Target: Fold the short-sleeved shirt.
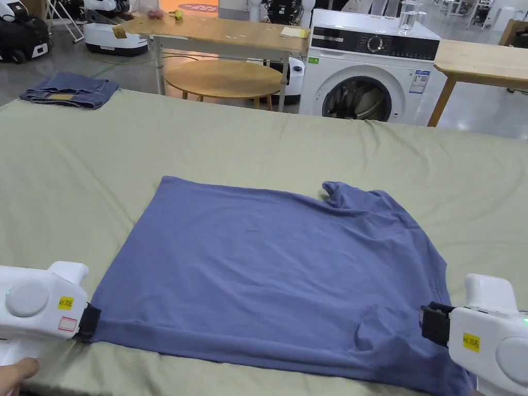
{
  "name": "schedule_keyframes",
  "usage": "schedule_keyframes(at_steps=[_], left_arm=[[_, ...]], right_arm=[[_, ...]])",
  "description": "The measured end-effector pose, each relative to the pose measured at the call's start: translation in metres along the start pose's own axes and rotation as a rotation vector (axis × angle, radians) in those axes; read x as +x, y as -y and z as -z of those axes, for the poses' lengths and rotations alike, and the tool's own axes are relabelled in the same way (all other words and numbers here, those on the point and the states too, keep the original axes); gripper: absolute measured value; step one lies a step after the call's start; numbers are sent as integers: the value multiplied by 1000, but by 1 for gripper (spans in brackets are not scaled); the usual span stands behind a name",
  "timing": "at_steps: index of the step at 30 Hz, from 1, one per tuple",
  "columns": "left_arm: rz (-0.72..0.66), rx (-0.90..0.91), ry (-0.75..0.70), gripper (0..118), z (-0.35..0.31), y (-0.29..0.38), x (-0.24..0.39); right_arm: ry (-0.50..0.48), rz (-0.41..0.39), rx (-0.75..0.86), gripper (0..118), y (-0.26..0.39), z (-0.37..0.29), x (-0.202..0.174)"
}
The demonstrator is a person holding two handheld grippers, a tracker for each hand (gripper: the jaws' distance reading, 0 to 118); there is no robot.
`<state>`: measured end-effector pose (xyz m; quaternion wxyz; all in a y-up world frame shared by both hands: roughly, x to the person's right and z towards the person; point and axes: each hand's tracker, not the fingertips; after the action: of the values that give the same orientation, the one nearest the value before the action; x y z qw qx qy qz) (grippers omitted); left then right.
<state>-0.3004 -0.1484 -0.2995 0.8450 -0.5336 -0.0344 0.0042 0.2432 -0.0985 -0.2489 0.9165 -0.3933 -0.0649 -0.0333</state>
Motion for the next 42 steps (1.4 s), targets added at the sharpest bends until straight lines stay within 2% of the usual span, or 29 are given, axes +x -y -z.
schedule_keyframes(at_steps=[3, 8, 10, 12, 13, 14, 16, 18, 23, 30, 37, 42], left_arm=[[-4, 11, 9, 1, -2, 1, -3], [-9, 16, 9, 1, -1, 2, -3], [-8, 19, 5, 1, -1, 3, -2], [-8, 21, 2, 1, 0, 3, -2], [-8, 22, 2, 1, 0, 3, -2], [-7, 25, 1, 1, -1, 3, -1], [2, 31, 0, 1, -3, 3, -1], [25, 45, 6, 1, -6, 3, 0], [-7, 120, 36, 1, -28, -11, -4], [-39, 259, 74, 1, -57, -65, -9], [-66, 321, 73, 1, -46, -140, -11], [-57, 299, 58, 0, -11, -190, -11]], right_arm=[[31, 2, -64, 47, 7, 2, 14], [27, -11, -218, 45, 35, 27, 25], [8, -11, -294, 34, 49, 44, 26], [-13, 3, -268, 28, 58, 50, 25], [2, -8, -238, 20, 57, 46, 23], [0, -15, -242, 6, 55, 43, 22], [-43, 4, -233, 5, 54, 42, 23], [-39, -34, -220, 5, 49, 38, 22], [-60, -2, -127, 5, 26, 15, 27], [-79, 26, -5, 5, -34, 6, 25], [-64, 66, 39, 5, -106, 49, 25], [-67, 85, -22, 5, -138, 103, 23]])
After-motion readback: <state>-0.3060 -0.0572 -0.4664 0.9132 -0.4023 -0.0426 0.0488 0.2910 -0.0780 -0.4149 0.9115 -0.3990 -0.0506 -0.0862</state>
